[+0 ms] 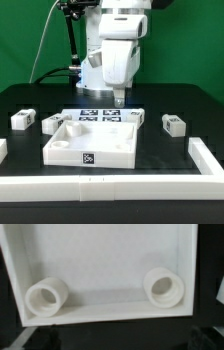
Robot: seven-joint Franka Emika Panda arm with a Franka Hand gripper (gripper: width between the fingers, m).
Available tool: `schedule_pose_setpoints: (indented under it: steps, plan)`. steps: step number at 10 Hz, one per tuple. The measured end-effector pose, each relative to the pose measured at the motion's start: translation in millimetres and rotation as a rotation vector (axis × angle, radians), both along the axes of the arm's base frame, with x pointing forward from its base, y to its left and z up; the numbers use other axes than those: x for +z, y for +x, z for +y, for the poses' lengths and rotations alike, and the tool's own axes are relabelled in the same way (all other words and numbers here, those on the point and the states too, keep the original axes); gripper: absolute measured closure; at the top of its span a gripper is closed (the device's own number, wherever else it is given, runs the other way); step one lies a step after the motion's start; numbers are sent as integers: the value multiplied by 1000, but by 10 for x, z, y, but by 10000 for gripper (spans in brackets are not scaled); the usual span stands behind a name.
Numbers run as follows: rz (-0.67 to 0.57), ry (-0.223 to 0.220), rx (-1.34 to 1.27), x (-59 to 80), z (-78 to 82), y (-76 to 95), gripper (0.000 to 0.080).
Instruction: Assemble one leg
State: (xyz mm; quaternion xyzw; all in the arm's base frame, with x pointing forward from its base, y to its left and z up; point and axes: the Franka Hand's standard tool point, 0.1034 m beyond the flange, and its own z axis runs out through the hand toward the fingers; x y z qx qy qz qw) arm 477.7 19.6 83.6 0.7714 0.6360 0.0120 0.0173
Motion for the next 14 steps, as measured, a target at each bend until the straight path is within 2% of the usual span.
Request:
schedule_pose_setpoints:
  steps: [1,2,6,10,13,14]
  plan:
    - [3,7,1,-143,-81,-124,150]
    - [23,8,-12,-230,-137,-206,150]
    - [57,19,-31,-495,-191,-343,150]
    - [86,25,-46,-665,-241,-443,150]
    - [96,27,-49,-709,-240,-468,161]
    - [96,27,-49,-710,-240,-468,332]
